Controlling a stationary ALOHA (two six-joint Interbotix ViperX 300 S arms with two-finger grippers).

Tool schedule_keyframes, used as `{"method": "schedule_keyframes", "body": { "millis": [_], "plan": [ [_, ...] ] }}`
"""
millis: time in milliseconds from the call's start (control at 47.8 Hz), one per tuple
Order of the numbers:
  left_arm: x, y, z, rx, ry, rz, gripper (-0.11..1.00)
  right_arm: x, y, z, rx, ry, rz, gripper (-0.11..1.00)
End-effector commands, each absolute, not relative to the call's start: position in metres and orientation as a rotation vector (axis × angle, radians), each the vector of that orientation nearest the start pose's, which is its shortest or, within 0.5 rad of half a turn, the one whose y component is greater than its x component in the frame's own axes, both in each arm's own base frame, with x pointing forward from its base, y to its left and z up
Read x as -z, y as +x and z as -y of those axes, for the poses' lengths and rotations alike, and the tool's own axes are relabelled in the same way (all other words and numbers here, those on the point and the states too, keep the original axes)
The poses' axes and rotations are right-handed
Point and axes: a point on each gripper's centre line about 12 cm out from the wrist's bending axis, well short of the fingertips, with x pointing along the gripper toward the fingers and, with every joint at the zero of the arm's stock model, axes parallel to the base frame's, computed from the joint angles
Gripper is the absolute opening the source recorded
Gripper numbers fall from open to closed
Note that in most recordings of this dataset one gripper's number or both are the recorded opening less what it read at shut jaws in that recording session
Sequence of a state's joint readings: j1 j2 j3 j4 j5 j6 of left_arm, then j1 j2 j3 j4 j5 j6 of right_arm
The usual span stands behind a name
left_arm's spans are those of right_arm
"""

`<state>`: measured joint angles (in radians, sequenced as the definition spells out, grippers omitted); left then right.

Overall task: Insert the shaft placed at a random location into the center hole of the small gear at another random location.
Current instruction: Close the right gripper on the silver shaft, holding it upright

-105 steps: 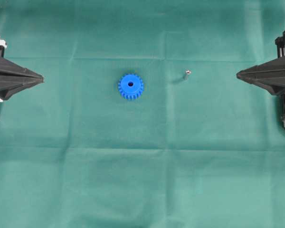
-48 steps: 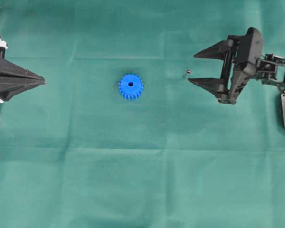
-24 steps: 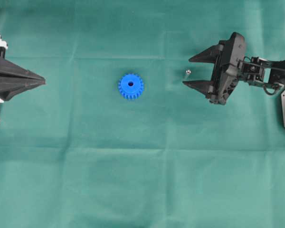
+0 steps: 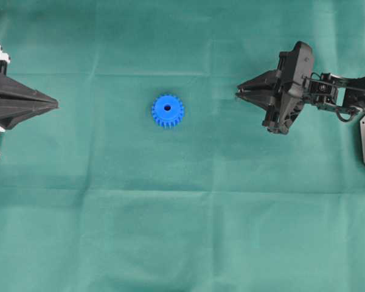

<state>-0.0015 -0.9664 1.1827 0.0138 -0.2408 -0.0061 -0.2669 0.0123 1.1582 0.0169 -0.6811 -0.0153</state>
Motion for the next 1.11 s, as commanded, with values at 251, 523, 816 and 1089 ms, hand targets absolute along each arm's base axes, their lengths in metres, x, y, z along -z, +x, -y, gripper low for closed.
{"method": "schedule_keyframes", "body": {
  "millis": [251, 523, 816, 1089],
  "plan": [
    [-0.292, 0.201, 0.000, 0.002, 0.004, 0.028, 0.00, -0.120, 0.286, 0.077, 0.265, 0.050, -0.420, 0.13],
    [-0.292, 0.201, 0.000, 0.002, 0.004, 0.026, 0.00, -0.156, 0.293, 0.079, 0.261, 0.048, -0.436, 0.13],
    [-0.291, 0.202, 0.000, 0.002, 0.003, 0.025, 0.00, -0.164, 0.294, 0.078, 0.256, 0.042, -0.441, 0.13],
    [-0.290, 0.202, 0.000, 0.002, 0.004, 0.020, 0.00, -0.168, 0.312, 0.076, 0.238, 0.039, -0.406, 0.13]
  ]
}}
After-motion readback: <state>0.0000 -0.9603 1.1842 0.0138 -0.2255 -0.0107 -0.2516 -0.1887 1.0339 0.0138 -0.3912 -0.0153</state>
